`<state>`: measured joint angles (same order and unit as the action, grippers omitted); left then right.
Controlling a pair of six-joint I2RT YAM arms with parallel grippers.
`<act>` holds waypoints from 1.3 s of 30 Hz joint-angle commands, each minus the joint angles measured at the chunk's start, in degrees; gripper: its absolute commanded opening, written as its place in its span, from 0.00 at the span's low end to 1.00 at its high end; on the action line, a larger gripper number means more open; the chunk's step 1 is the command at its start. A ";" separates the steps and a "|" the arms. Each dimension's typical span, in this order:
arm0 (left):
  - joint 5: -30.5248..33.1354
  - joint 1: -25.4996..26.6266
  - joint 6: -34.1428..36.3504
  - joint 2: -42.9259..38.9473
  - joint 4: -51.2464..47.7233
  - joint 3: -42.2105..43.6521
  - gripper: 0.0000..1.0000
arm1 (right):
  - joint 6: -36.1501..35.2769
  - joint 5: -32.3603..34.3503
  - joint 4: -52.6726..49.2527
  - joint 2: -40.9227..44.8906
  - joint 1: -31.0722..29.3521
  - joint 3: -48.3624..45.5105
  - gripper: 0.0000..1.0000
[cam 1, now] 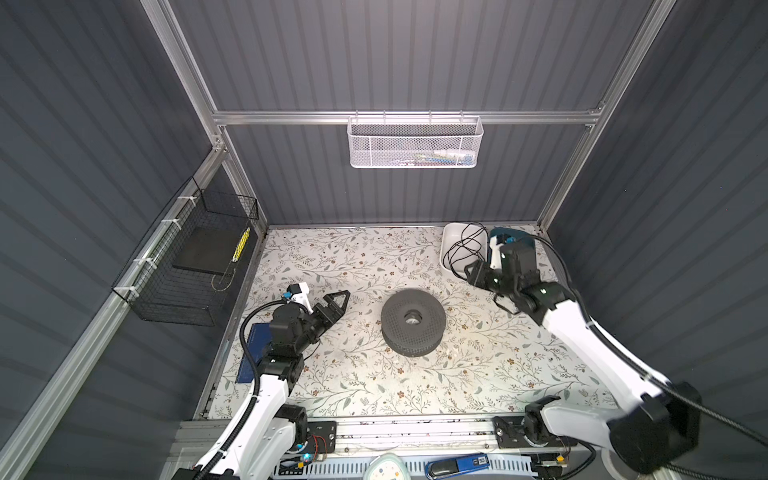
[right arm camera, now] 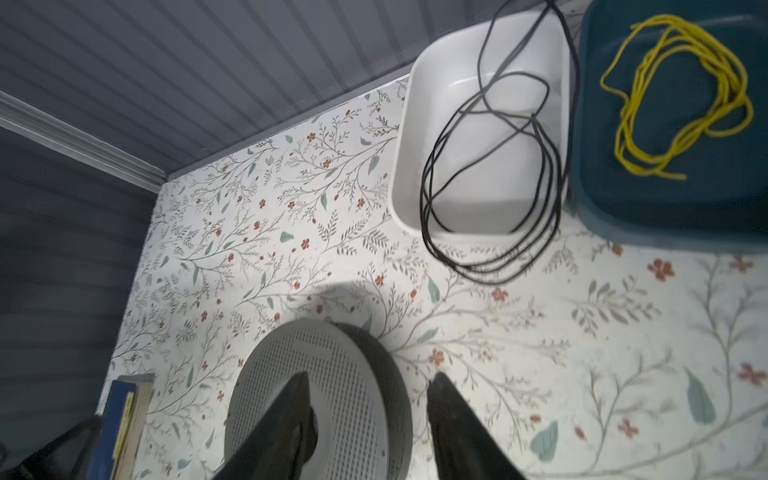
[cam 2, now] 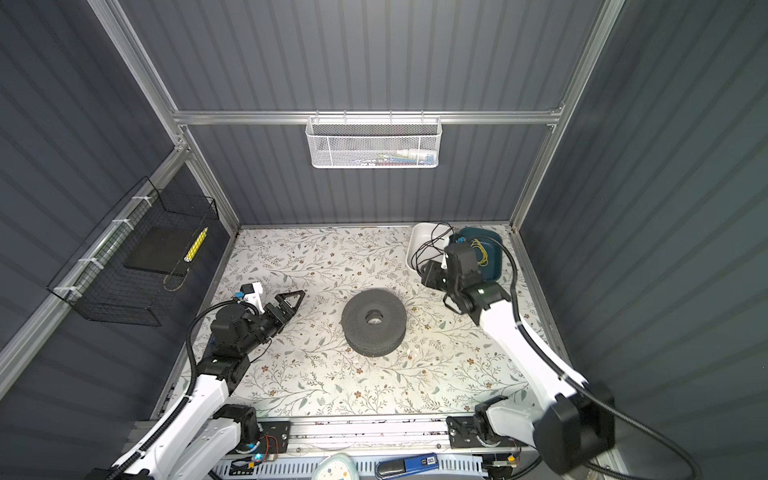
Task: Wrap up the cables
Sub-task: 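Reach the right gripper into the white tub over the black cable, then grasp the black cable with the right gripper and lift it high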
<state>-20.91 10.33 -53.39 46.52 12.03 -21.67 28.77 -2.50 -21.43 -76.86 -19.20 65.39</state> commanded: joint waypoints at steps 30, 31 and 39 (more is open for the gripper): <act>0.14 0.92 6.61 5.81 -7.63 -6.67 0.99 | -16.11 -5.47 -20.17 -55.79 7.33 45.31 0.55; 0.26 0.93 6.62 6.01 -7.55 -6.73 0.99 | -16.27 -5.42 -20.29 -56.18 7.41 45.72 0.53; 0.80 0.97 6.54 7.52 -7.20 -7.62 0.99 | -17.79 -6.42 -19.79 -56.71 7.93 46.35 0.25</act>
<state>-20.53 10.96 -48.16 53.74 5.17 -27.05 11.73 -7.99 -40.21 -133.99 -11.66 110.63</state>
